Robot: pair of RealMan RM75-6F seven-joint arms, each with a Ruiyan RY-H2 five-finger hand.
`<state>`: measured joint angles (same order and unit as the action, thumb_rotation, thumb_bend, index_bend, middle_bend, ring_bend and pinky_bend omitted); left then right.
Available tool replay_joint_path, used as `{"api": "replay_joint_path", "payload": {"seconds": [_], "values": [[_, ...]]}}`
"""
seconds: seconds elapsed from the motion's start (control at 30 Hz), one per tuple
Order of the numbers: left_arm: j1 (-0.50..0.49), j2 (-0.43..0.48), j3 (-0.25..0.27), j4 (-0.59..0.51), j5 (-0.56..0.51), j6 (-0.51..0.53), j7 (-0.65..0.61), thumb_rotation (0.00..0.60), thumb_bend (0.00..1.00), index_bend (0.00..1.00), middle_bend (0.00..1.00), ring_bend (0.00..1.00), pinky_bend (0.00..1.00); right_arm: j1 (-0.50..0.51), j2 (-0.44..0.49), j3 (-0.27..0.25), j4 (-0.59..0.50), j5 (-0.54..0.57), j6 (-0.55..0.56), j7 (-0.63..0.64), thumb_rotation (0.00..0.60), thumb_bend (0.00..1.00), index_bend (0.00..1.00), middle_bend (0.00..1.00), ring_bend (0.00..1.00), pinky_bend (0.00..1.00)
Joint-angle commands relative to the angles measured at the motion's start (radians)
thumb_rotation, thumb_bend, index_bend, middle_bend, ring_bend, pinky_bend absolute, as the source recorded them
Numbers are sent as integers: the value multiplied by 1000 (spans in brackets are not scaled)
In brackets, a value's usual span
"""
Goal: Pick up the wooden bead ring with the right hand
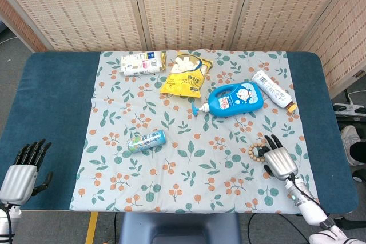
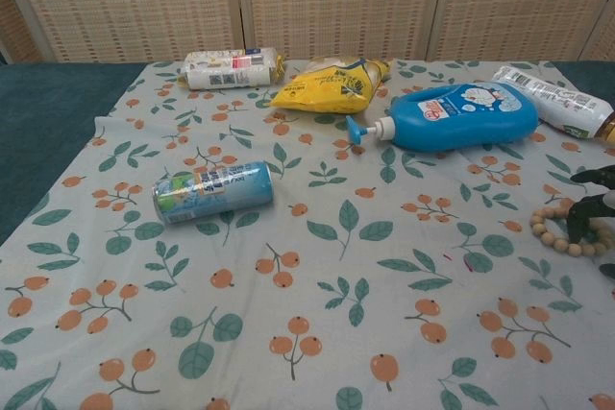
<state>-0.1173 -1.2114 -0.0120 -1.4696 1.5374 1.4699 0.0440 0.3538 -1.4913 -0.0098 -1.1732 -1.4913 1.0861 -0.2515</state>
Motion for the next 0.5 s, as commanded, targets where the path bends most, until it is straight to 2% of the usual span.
{"api": "replay_joint_path", "payload": {"seconds": [0.03, 0.1, 0.3, 0.47, 0.5], "values": [[-1, 0, 0, -1, -2, -2, 1, 600, 455, 0, 0, 0, 84, 3, -2, -1, -1, -5, 2, -4, 600, 288, 424, 358, 0, 0], [-1, 1, -1, -1, -3, -3, 2, 600, 455, 0, 0, 0, 84, 5, -4, -4, -1, -9, 4, -11, 600, 289, 456, 382, 13, 0], [-2, 3, 1, -5, -6, -10, 7, 600, 454, 0, 0, 0, 84, 11, -14, -5, 6, 10, -20, -56, 600, 333, 664, 506, 138, 0], [1, 2, 0, -7, -10, -9, 18, 600, 454, 0, 0, 0, 88, 16, -14, -4, -4, 20, -29, -81, 600, 420, 699, 541, 178, 0], [1, 2, 0, -8, -11, -9, 19, 600, 454, 0, 0, 0, 88, 17, -12, -2, -12, 21, -27, -79, 600, 468, 719, 559, 199, 0]]}}
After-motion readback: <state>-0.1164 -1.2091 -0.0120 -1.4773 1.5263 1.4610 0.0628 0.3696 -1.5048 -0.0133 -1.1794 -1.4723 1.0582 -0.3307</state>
